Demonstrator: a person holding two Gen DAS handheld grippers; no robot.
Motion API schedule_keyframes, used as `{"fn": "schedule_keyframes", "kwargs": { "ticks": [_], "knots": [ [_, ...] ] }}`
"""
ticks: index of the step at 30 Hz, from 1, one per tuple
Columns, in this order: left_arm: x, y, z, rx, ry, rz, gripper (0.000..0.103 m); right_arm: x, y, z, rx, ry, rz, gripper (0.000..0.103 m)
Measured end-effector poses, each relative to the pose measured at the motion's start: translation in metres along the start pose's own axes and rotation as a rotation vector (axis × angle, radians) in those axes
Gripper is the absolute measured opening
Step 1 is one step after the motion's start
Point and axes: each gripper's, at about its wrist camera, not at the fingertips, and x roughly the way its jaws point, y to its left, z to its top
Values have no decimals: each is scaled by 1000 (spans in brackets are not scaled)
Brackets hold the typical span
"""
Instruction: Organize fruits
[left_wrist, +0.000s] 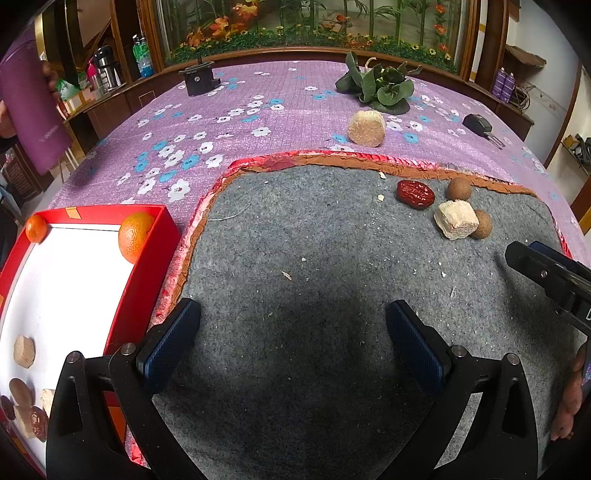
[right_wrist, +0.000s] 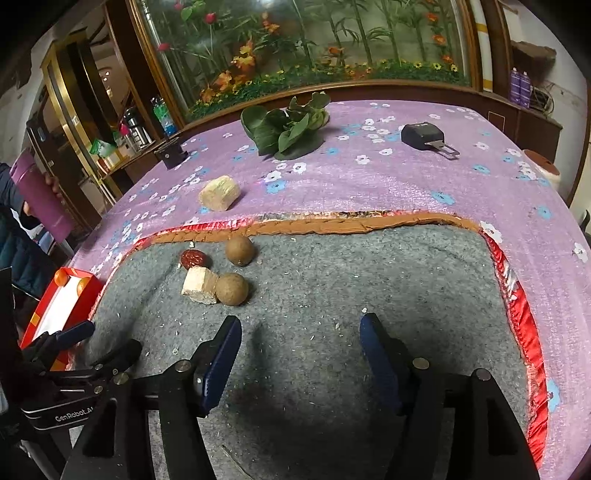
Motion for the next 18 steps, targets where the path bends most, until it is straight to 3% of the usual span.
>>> {"fn": "schedule_keyframes", "kwargs": {
  "ticks": [10,18],
  "knots": [
    [1,0,0,0,2,-1,103,1,3,1,-13,5,-7,69],
    [0,2,0,0,0,-1,103,4,10,0,-51,20,-15,79]
  ]
}}
